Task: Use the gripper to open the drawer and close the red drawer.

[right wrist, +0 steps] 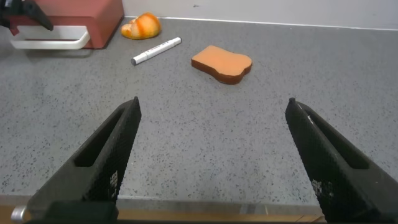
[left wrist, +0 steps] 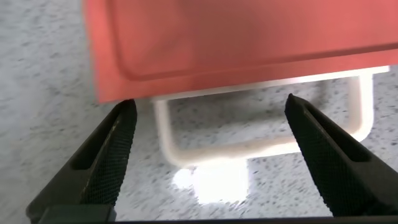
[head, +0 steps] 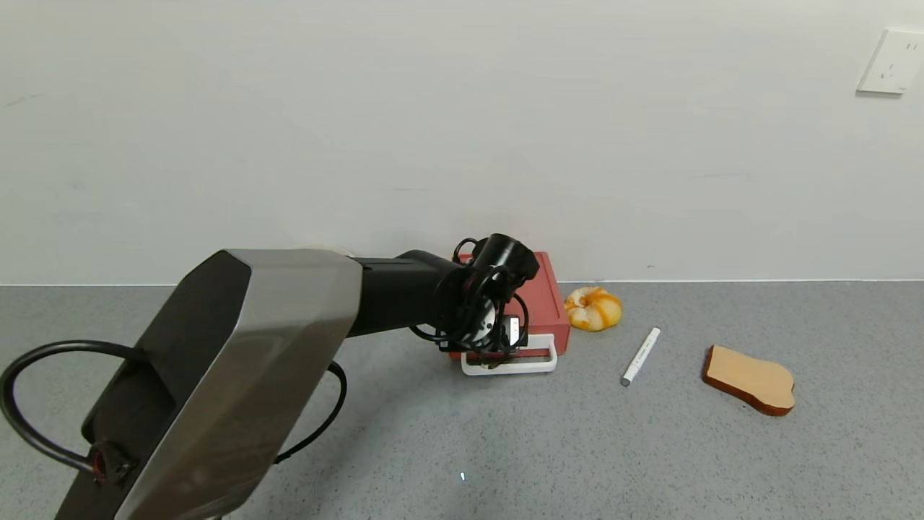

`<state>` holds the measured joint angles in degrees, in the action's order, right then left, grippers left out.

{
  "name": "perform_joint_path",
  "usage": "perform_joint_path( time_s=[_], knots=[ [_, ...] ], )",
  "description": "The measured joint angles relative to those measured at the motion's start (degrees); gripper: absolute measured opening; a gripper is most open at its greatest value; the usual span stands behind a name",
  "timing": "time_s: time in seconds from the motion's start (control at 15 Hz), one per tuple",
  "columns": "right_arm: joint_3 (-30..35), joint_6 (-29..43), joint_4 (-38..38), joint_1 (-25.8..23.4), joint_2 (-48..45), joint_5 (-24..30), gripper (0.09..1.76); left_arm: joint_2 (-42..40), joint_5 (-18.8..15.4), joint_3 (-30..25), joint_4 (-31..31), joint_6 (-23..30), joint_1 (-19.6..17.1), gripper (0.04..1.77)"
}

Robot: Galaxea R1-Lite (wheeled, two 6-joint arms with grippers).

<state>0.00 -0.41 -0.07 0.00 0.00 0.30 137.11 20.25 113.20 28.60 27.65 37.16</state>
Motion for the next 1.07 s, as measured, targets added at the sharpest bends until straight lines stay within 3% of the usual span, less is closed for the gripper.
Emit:
perform_joint_path(
  time_s=[0.47,0.67,0.87,1.07],
  knots=[
    [0.0,0.0,0.0,0.0,0.0,0.0,1.71,-11.81,1.08,-1.38,13.37,-0.91,0.93,1.72],
    [0.0,-0.02,0.0,0.0,0.0,0.02,1.71,-20.93,-0.18,-3.33,13.81,-5.46,-0.45,1.72],
    [0.0,-0.02,0.0,0.0,0.0,0.02,1.71,-31.38,-3.99,-6.67,12.08,-10.02,-2.43,1.72],
    [0.0,0.01,0.0,0.0,0.0,0.0,1.71,-42.48,-6.12,-14.71,6.84,-14.84,-4.56,1.72]
  ],
)
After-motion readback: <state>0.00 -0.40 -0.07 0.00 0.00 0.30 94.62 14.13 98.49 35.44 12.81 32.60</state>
